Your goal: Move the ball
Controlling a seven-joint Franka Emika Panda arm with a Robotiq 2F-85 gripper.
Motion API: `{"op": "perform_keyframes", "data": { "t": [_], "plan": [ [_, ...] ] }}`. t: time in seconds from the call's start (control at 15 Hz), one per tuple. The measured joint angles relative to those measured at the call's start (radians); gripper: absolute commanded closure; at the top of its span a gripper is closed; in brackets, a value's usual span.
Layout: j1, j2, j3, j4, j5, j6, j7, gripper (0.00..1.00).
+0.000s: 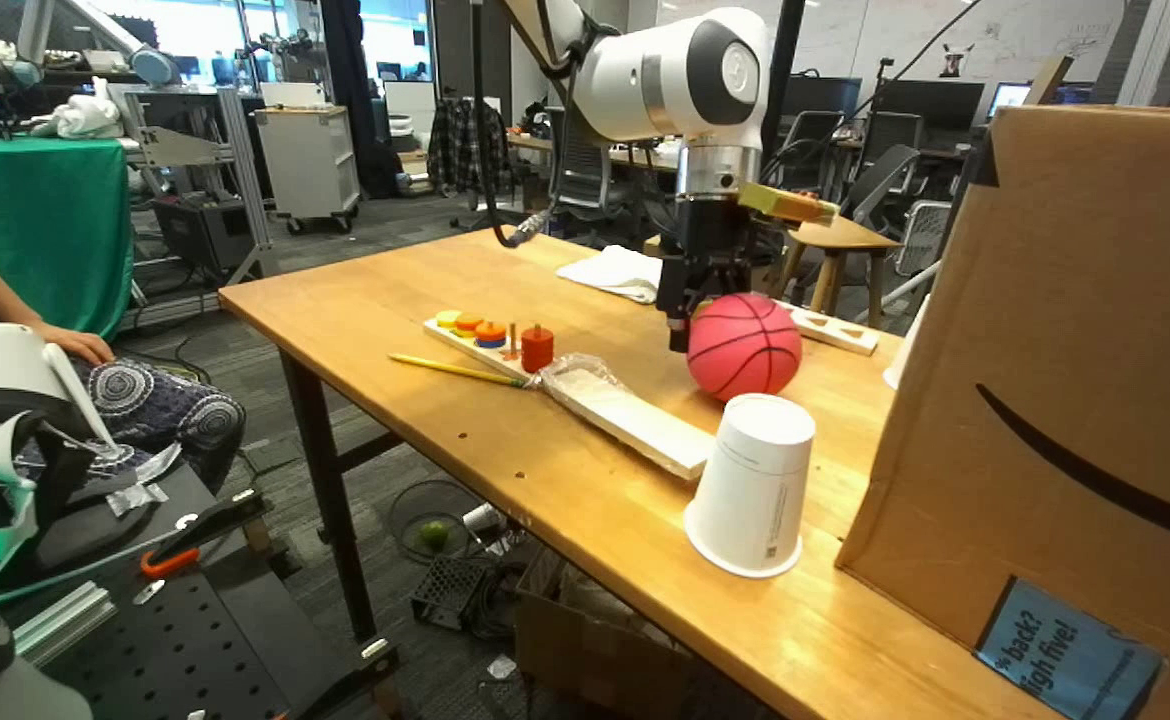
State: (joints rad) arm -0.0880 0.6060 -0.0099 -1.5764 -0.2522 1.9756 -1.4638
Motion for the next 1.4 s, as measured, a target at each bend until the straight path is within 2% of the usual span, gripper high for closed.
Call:
{"op": "perform_keyframes", "data": {
  "t": [0.6,1.4],
  "plan": [
    [-0.025,0.002,-0.080,0.025,-0.151,0.004,0.038,0.00],
    [-0.018,-0.017,-0.090,0.025,-0.267,0.003,0.139,0.00]
  ]
}}
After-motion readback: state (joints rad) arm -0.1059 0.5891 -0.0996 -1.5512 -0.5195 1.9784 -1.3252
